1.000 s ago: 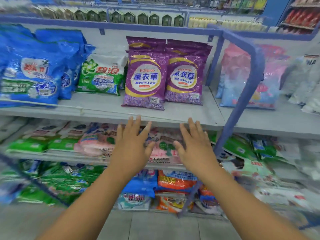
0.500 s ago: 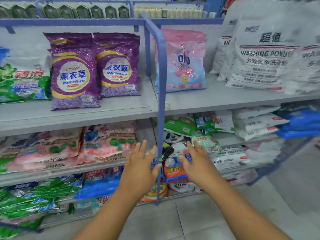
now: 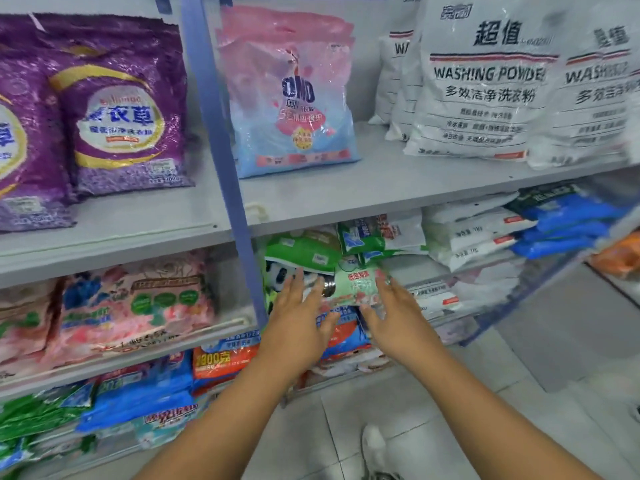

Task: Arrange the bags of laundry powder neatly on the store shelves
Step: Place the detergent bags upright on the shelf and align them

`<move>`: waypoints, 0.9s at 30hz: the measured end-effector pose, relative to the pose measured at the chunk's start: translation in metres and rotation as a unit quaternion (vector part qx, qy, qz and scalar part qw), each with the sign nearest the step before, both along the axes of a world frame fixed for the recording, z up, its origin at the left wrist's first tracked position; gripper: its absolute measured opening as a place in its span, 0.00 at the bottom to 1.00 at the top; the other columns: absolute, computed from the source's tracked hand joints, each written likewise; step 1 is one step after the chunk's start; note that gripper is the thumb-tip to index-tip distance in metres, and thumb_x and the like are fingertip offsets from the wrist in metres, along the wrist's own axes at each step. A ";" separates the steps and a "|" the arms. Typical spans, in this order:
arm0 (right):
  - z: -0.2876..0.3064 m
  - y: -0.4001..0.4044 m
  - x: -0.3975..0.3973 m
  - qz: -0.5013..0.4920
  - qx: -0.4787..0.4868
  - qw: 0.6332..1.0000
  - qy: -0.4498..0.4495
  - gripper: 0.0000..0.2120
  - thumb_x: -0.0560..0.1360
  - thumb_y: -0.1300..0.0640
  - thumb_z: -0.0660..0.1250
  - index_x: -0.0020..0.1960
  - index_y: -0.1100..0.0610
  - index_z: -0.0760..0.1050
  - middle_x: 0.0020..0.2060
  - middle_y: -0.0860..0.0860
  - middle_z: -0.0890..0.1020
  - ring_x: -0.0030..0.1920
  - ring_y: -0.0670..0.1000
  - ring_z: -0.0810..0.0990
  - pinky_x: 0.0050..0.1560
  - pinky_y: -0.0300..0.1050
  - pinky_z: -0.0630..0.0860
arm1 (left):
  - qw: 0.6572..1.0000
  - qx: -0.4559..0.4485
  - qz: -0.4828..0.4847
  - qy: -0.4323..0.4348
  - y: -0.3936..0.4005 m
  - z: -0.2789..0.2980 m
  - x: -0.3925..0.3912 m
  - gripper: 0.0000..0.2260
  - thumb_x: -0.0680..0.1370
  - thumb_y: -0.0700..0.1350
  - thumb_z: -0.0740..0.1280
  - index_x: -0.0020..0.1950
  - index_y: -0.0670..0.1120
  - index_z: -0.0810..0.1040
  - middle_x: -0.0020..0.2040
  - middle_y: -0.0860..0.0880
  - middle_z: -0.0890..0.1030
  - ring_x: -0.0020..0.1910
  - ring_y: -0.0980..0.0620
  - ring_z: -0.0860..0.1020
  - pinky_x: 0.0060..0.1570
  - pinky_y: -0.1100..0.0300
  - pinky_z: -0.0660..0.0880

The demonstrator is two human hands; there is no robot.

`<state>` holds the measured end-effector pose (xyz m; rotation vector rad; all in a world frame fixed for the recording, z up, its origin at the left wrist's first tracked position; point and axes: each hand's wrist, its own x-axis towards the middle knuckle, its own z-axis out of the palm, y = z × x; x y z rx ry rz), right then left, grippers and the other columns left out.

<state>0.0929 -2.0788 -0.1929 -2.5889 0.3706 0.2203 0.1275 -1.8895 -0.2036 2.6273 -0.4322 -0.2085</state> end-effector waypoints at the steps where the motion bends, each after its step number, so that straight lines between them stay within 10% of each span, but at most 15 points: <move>1: -0.002 -0.008 0.014 0.003 0.012 1.000 -0.003 0.33 0.82 0.40 0.57 0.82 0.51 0.51 0.82 0.53 0.54 0.80 0.57 0.54 0.78 0.57 0.57 | 1.000 0.001 0.014 -0.002 -0.008 -0.004 0.012 0.32 0.82 0.61 0.59 0.83 0.56 0.51 0.84 0.47 0.43 0.83 0.45 0.43 0.79 0.49 0.48; 5: -0.008 -0.034 0.067 -0.032 0.108 0.994 0.013 0.32 0.82 0.41 0.58 0.79 0.57 0.59 0.74 0.56 0.69 0.66 0.57 0.76 0.65 0.51 0.74 | 0.994 0.007 0.103 0.027 -0.038 -0.018 0.058 0.32 0.81 0.62 0.59 0.82 0.55 0.55 0.84 0.43 0.50 0.82 0.40 0.48 0.80 0.45 0.51; 8: -0.009 -0.046 0.089 -0.061 0.204 0.976 0.043 0.30 0.83 0.41 0.58 0.78 0.57 0.61 0.59 0.53 0.79 0.43 0.42 0.79 0.36 0.34 0.72 | 0.983 0.032 0.176 0.046 -0.049 -0.028 0.083 0.33 0.81 0.64 0.59 0.82 0.53 0.57 0.81 0.40 0.59 0.79 0.37 0.57 0.76 0.44 0.62; 14: -0.024 -0.056 0.134 -0.173 0.405 0.889 0.122 0.27 0.80 0.38 0.62 0.65 0.60 0.76 0.54 0.58 0.84 0.49 0.54 0.85 0.57 0.52 0.82 | 0.960 0.111 0.239 0.091 -0.066 -0.032 0.107 0.32 0.81 0.66 0.56 0.79 0.49 0.64 0.78 0.37 0.65 0.75 0.38 0.67 0.73 0.46 0.68; 17: -0.033 -0.054 0.150 -0.219 0.484 0.838 0.125 0.22 0.77 0.36 0.65 0.56 0.55 0.78 0.47 0.53 0.85 0.44 0.52 0.87 0.49 0.51 0.85 | 0.963 0.115 0.231 0.084 -0.075 -0.028 0.114 0.28 0.81 0.65 0.57 0.65 0.45 0.78 0.54 0.41 0.84 0.54 0.43 0.81 0.58 0.51 0.77; 23: -0.045 -0.078 0.143 -0.274 0.471 0.833 0.096 0.15 0.80 0.48 0.67 0.51 0.61 0.78 0.35 0.55 0.81 0.30 0.51 0.78 0.30 0.43 0.76 | 0.991 0.071 0.102 -0.042 -0.108 -0.019 0.126 0.24 0.79 0.58 0.65 0.74 0.54 0.69 0.71 0.47 0.75 0.70 0.43 0.70 0.64 0.52 0.73; 27: -0.053 -0.101 0.140 -0.280 0.521 0.805 0.053 0.09 0.81 0.56 0.66 0.54 0.63 0.75 0.40 0.58 0.82 0.35 0.53 0.80 0.32 0.44 0.76 | 0.992 0.063 0.089 -0.066 -0.130 -0.017 0.138 0.22 0.76 0.58 0.71 0.67 0.51 0.75 0.62 0.46 0.80 0.61 0.43 0.76 0.58 0.54 0.74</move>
